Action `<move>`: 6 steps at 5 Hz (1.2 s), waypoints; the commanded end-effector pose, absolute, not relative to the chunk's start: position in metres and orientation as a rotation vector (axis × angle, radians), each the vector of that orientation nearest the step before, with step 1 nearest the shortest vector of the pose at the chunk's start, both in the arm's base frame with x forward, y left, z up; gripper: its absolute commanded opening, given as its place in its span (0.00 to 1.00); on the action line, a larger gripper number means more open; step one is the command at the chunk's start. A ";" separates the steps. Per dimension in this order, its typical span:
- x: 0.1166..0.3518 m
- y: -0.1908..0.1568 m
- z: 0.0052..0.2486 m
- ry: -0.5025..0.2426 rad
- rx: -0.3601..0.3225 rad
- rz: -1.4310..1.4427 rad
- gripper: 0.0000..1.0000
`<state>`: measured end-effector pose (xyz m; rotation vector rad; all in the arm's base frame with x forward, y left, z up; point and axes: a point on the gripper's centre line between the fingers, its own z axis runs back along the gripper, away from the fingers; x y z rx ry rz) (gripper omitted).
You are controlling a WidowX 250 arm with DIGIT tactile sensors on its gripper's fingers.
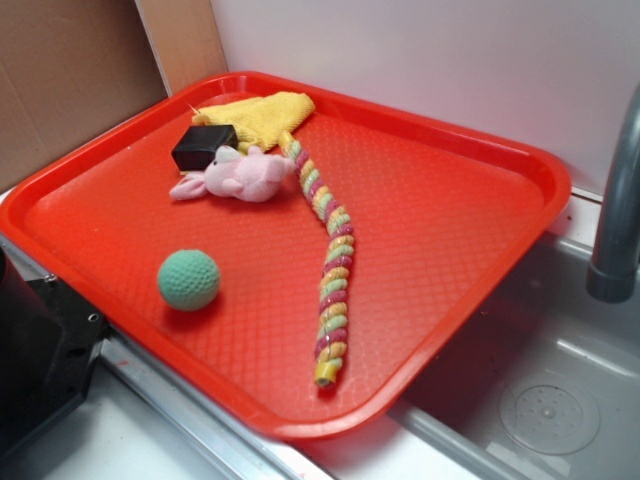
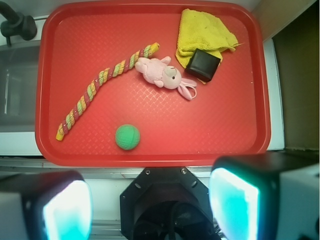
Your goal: Grab the multicolored rope.
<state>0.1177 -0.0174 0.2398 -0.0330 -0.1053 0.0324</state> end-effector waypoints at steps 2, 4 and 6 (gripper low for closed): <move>0.132 -0.023 0.233 -0.075 -0.025 0.140 1.00; 0.171 -0.037 0.201 -0.099 -0.138 0.544 1.00; 0.201 -0.057 0.164 -0.144 -0.154 0.790 1.00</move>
